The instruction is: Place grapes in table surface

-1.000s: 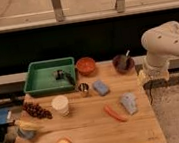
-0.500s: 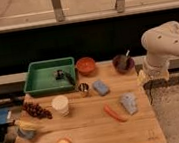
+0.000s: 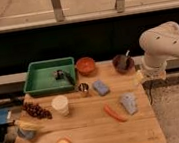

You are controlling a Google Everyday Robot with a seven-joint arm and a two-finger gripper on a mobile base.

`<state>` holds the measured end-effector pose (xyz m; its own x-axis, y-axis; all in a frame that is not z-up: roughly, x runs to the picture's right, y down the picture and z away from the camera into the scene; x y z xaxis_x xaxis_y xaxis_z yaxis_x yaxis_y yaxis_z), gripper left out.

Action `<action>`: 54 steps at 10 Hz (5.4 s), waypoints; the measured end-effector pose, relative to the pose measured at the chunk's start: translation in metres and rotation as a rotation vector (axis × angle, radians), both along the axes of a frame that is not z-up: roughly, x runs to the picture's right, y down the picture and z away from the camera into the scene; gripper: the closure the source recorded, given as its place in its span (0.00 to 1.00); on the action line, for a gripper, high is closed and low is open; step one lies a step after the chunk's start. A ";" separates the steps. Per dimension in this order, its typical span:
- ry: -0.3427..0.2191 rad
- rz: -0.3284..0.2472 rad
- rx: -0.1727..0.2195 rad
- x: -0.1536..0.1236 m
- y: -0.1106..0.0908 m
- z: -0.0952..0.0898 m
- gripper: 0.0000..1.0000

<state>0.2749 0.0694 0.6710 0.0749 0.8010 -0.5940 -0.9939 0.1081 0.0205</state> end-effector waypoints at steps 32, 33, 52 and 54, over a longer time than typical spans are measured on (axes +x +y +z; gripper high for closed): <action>-1.008 -0.270 0.085 -0.445 0.001 0.033 0.20; -1.006 -0.268 0.086 -0.444 0.000 0.033 0.20; -1.221 -0.360 -0.078 -0.551 0.017 0.128 0.20; -1.252 -0.387 -0.090 -0.574 0.012 0.135 0.20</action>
